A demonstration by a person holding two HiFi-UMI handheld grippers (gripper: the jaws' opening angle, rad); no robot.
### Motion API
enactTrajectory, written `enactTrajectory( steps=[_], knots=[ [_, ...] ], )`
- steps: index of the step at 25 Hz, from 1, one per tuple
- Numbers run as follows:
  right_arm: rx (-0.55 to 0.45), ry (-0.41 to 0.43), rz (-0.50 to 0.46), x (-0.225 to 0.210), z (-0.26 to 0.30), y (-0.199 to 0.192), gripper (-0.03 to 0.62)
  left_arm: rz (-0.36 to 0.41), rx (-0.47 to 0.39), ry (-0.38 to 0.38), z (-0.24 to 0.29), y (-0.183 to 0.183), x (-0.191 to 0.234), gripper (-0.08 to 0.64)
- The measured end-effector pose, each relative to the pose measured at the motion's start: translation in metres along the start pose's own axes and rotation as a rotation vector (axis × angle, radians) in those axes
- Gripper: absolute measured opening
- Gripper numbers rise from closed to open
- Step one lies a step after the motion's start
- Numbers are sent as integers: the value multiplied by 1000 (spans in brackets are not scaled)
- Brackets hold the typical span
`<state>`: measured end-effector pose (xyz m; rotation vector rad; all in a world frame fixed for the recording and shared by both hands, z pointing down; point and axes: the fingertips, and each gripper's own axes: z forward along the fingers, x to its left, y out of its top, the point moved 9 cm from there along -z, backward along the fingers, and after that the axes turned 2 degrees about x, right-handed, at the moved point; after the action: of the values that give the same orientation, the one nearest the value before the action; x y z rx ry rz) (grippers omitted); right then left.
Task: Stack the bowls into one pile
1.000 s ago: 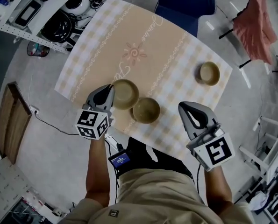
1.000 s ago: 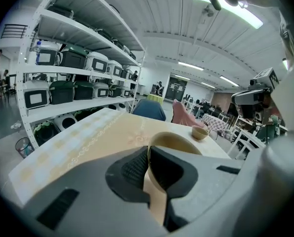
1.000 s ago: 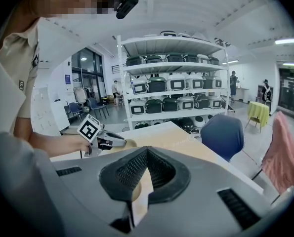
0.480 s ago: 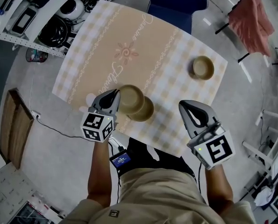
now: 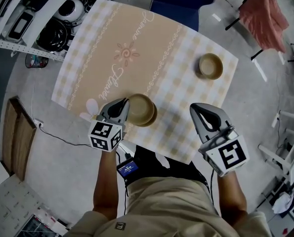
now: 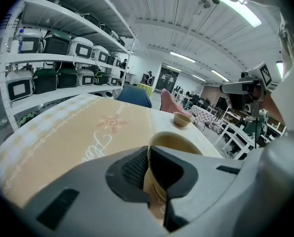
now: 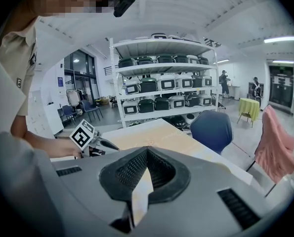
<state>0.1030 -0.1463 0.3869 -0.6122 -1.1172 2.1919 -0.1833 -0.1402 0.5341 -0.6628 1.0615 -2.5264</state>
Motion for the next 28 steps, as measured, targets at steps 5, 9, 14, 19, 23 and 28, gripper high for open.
enactTrajectory(
  steps=[5,9,14,19,23,28],
  knots=[
    [17,-34,13,-16,1,-13,3,11,18,-8,7,-6,-7,21],
    [32,-103,15,-40,1,-24,4,19,23,-2,10,-11,-12,21],
    [55,-185,21,-72,-2,-44,5,29,27,13,14,-17,-14,21],
    [63,-219,49,-88,-3,-59,4,45,34,20,17,-21,-17,21],
    [72,-262,57,-103,-3,-68,5,62,37,15,22,-23,-19,21],
    [82,-339,83,-136,4,-80,5,91,44,38,23,-21,-20,26]
  ],
)
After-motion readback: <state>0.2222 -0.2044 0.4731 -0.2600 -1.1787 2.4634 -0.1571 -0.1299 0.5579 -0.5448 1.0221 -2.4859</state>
